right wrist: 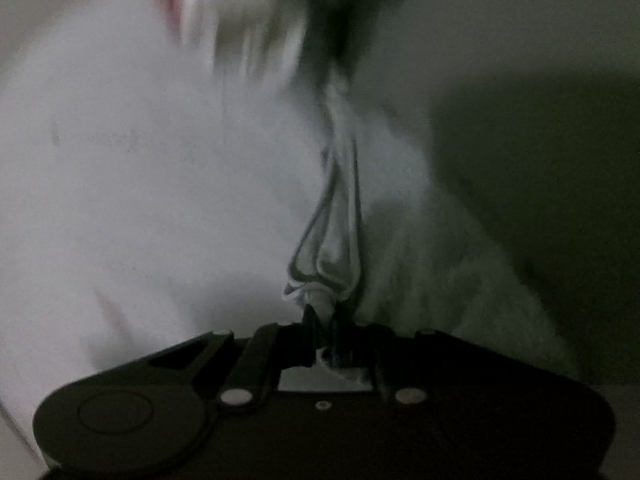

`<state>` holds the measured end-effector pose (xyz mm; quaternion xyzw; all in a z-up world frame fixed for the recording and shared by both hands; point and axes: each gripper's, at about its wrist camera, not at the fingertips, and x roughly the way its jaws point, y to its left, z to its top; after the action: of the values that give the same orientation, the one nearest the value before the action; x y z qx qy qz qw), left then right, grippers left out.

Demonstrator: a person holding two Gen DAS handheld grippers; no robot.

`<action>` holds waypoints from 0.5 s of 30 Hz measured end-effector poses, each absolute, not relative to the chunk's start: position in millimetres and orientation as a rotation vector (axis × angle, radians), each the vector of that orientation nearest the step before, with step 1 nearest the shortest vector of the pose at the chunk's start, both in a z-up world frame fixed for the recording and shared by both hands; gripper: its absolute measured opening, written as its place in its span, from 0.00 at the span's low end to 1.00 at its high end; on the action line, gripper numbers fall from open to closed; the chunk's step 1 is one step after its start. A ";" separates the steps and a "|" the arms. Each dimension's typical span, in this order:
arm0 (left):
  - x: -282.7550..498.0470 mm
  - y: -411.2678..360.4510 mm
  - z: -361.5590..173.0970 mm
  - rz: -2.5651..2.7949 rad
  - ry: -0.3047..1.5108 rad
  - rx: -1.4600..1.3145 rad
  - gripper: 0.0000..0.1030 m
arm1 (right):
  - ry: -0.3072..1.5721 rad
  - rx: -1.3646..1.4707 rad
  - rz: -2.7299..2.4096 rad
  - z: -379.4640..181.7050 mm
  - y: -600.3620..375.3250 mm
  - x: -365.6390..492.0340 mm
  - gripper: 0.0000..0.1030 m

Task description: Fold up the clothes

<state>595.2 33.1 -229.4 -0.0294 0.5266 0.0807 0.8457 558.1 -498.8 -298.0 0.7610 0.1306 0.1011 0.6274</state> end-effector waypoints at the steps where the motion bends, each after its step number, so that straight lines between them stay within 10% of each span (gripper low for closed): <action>1: 595.1 33.8 -229.9 0.169 1.110 -0.062 1.00 | 0.402 1.672 0.314 -289.8 -481.2 566.8 0.07; 7: 592.4 36.6 -233.5 0.163 1.096 -0.065 1.00 | 0.948 1.361 0.561 -297.1 -370.2 572.0 0.07; 15: 592.5 41.6 -234.7 0.152 1.078 -0.062 1.00 | 0.961 1.499 0.471 -318.0 -364.5 545.2 0.07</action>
<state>592.5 41.6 -234.7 -0.0297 0.5128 0.0721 0.8549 545.2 -364.5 -318.0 0.6481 0.4153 0.2035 0.6050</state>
